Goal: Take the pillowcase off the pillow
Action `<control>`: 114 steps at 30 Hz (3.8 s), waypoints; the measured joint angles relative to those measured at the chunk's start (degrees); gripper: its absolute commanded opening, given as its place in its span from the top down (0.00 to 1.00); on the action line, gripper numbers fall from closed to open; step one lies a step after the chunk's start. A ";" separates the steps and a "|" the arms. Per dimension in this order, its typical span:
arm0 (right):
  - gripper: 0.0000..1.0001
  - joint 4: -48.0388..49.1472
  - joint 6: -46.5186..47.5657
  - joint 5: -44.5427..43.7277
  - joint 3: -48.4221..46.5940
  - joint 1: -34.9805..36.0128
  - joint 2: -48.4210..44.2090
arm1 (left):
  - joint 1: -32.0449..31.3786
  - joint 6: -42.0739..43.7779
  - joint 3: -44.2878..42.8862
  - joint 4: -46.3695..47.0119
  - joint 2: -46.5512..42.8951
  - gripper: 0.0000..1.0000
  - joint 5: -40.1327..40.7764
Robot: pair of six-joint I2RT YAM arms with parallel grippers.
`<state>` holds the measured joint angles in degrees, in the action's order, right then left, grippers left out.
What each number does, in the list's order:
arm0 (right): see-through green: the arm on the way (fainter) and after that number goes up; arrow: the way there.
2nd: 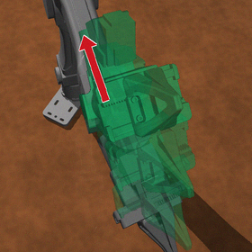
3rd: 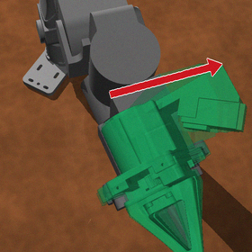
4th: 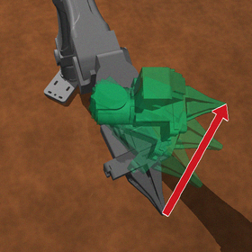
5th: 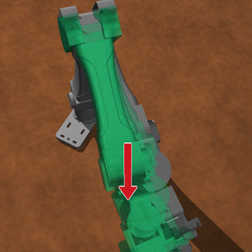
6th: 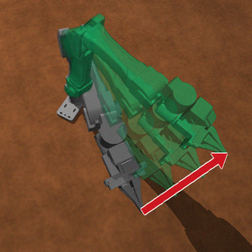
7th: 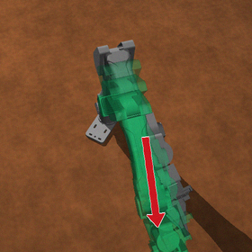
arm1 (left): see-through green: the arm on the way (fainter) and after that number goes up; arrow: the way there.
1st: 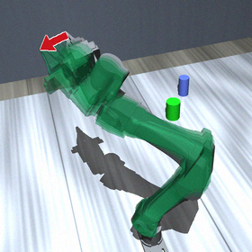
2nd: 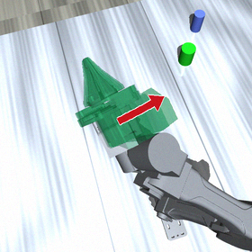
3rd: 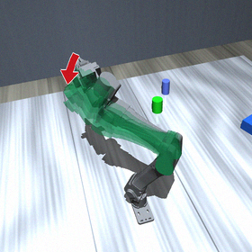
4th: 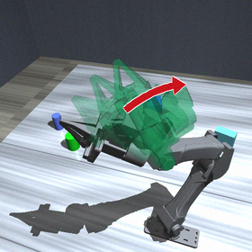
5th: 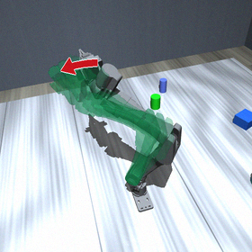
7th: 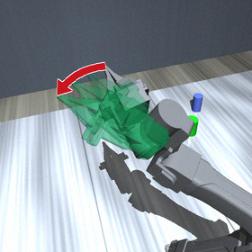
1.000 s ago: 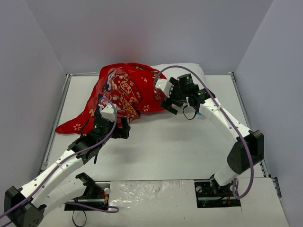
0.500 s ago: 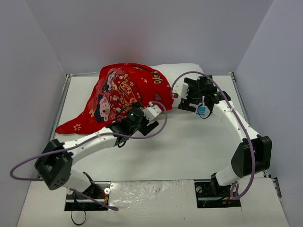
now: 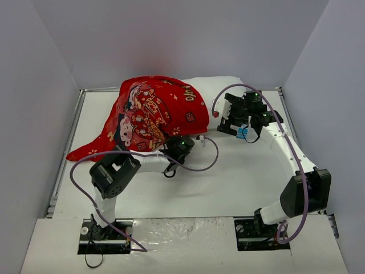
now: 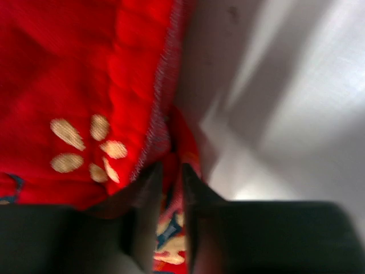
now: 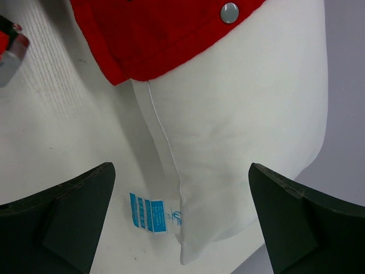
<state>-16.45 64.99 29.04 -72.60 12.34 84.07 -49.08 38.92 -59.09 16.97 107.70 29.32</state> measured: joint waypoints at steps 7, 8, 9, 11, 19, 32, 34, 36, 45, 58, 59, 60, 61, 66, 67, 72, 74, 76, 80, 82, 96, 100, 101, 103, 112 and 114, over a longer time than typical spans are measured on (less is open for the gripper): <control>0.00 -0.94 0.00 1.09 0.76 -0.31 -0.24 | 0.72 2.34 -4.74 3.89 3.30 0.98 6.60; 0.00 -1.05 0.00 1.33 0.87 -0.31 -0.22 | 0.94 2.23 -4.94 4.24 3.15 0.98 6.73; 0.00 -1.16 0.09 1.55 0.94 -0.31 -0.24 | 1.25 1.97 -4.96 4.33 2.84 0.98 6.75; 0.00 -1.79 1.36 2.36 0.96 -0.31 -0.24 | 2.03 0.83 -4.90 3.80 1.92 0.98 6.40; 0.00 -5.53 11.74 4.72 1.79 -0.39 -0.24 | 5.92 -8.20 2.08 0.72 -12.59 0.98 0.24; 0.00 6.29 11.85 -1.68 3.69 5.57 4.13 | 8.24 -18.40 8.00 -1.64 -22.97 0.20 -12.02; 0.00 7.02 10.56 -2.14 3.69 5.14 4.94 | 7.87 -18.32 8.00 -1.31 -23.02 0.19 -14.36; 0.00 7.41 9.44 -2.27 3.67 4.28 5.03 | 7.78 -17.84 7.98 -1.09 -22.64 0.19 -16.24; 0.00 8.48 5.27 -2.25 3.61 1.73 4.81 | 11.34 -12.96 1.79 -1.97 -10.64 0.29 -21.35; 0.00 2.47 14.56 0.90 3.61 1.73 4.11 | 14.23 -11.37 -3.56 -5.29 -7.98 0.98 -20.85; 0.00 1.73 15.82 1.18 3.61 1.73 4.11 | 14.23 -12.04 -2.62 -5.18 -9.22 0.98 -21.27; 0.00 1.29 16.79 1.31 3.61 1.77 4.11 | 14.23 -12.81 -1.14 -5.22 -11.34 0.98 -21.90; 0.00 0.94 17.62 1.25 3.58 2.03 4.11 | 14.23 -13.60 0.42 -5.35 -13.57 0.98 -22.34; 0.00 1.73 17.25 -0.94 1.79 4.02 5.68 | 14.56 -18.08 6.80 -5.90 -26.27 0.98 -24.20; 0.00 2.91 16.55 -2.01 1.75 4.90 6.14 | 14.67 -18.82 7.41 -6.01 -28.00 0.98 -24.46; 0.00 10.84 12.44 -10.23 2.23 10.36 9.60 | 14.73 -22.60 8.52 -8.24 -33.59 0.98 -24.96; 0.00 13.70 10.45 -12.66 2.38 11.72 10.69 | 15.04 -23.52 9.11 -8.87 -35.21 0.98 -25.00; 0.00 16.11 8.35 -13.57 2.23 12.00 11.26 | 15.39 -24.44 9.49 -10.38 -36.98 0.98 -25.03; 0.03 17.49 6.54 -12.55 1.75 11.80 11.02 | 16.41 -25.94 9.51 -12.90 -40.96 0.98 -25.03; 0.05 17.51 6.34 -11.58 1.75 11.82 10.64 | 17.05 -26.58 9.51 -14.32 -43.12 0.98 -25.09; 1.00 13.68 -2.86 -8.68 -9.77 12.46 19.89 | 20.50 -32.48 9.49 -19.80 -49.03 0.98 -28.26; 1.00 11.45 -7.02 -7.30 -10.05 12.37 18.99 | 21.79 -33.57 8.81 -22.43 -50.34 0.98 -29.09; 1.00 10.60 -8.22 -6.40 -10.08 12.15 18.21 | 22.27 -33.64 8.09 -23.32 -50.51 0.98 -29.33; 1.00 8.52 -10.62 -3.56 -10.08 11.13 15.80 | 23.52 -33.68 6.49 -24.79 -50.95 0.98 -29.64; 1.00 -2.25 -18.69 6.97 -10.49 0.59 -0.98 | 33.83 -34.99 1.38 -23.80 -52.30 0.98 -35.39; 1.00 -4.15 -19.61 8.59 -10.03 -1.22 -3.80 | 36.50 -35.32 1.11 -23.52 -52.11 0.98 -37.11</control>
<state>-20.60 45.39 37.63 -82.63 11.11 80.27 -12.58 3.60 -57.98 -6.55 55.59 -7.79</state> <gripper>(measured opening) 0.043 0.111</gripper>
